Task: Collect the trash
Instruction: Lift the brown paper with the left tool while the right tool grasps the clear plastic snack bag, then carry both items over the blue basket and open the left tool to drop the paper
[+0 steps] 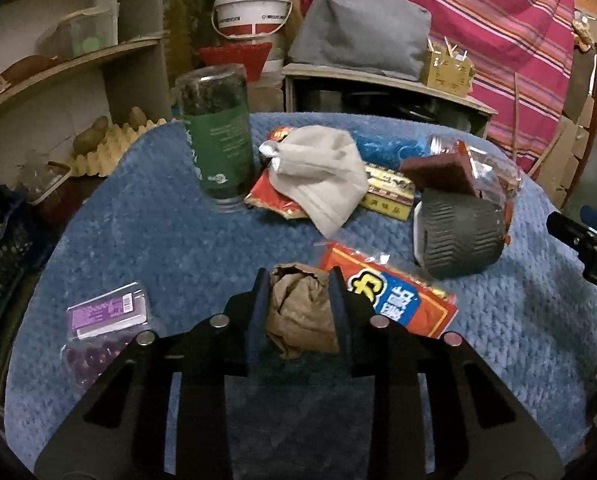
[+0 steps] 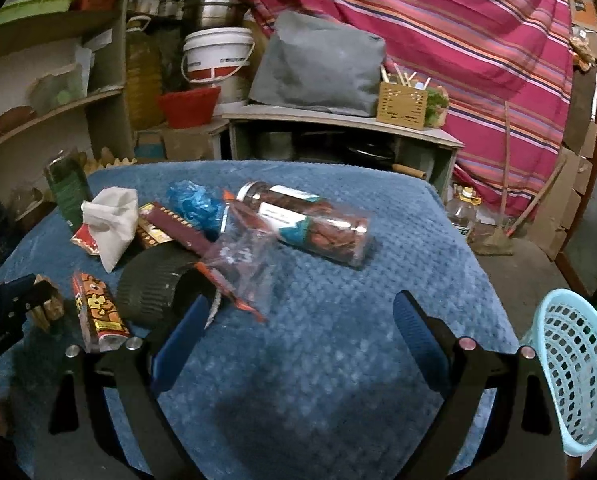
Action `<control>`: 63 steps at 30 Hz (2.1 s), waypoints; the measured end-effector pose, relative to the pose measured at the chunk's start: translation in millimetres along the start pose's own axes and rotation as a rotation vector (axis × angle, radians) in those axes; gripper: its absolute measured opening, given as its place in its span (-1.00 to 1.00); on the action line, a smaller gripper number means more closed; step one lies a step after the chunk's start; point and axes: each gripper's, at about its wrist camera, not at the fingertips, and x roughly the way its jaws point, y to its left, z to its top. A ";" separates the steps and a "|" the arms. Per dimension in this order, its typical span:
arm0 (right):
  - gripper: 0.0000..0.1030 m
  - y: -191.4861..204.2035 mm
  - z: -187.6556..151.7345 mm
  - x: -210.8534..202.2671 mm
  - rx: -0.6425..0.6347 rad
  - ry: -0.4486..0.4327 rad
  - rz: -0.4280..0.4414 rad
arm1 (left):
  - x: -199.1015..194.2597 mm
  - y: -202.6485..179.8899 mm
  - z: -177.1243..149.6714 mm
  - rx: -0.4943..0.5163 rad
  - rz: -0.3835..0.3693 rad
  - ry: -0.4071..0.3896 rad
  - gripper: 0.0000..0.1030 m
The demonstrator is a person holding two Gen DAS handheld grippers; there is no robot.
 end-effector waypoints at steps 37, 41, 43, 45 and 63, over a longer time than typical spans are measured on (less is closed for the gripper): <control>-0.75 21.0 9.5 44.3 -0.099 0.077 0.113 | 4.1 8.8 4.8 0.002 0.048 -0.020 -0.06; -0.76 14.4 3.9 30.0 -0.103 0.070 0.110 | -3.6 10.9 9.8 -0.018 0.064 -0.050 -0.06; -0.77 9.7 1.7 20.0 -0.103 0.054 0.101 | -8.3 10.9 12.2 -0.030 0.062 -0.064 -0.06; -0.77 5.2 2.3 13.8 -0.101 0.044 0.098 | -11.2 8.7 13.2 -0.032 0.067 -0.074 -0.06; -0.77 -51.5 -11.1 -31.6 -0.069 0.025 0.076 | -32.0 -22.7 13.9 -0.016 0.077 -0.121 -0.06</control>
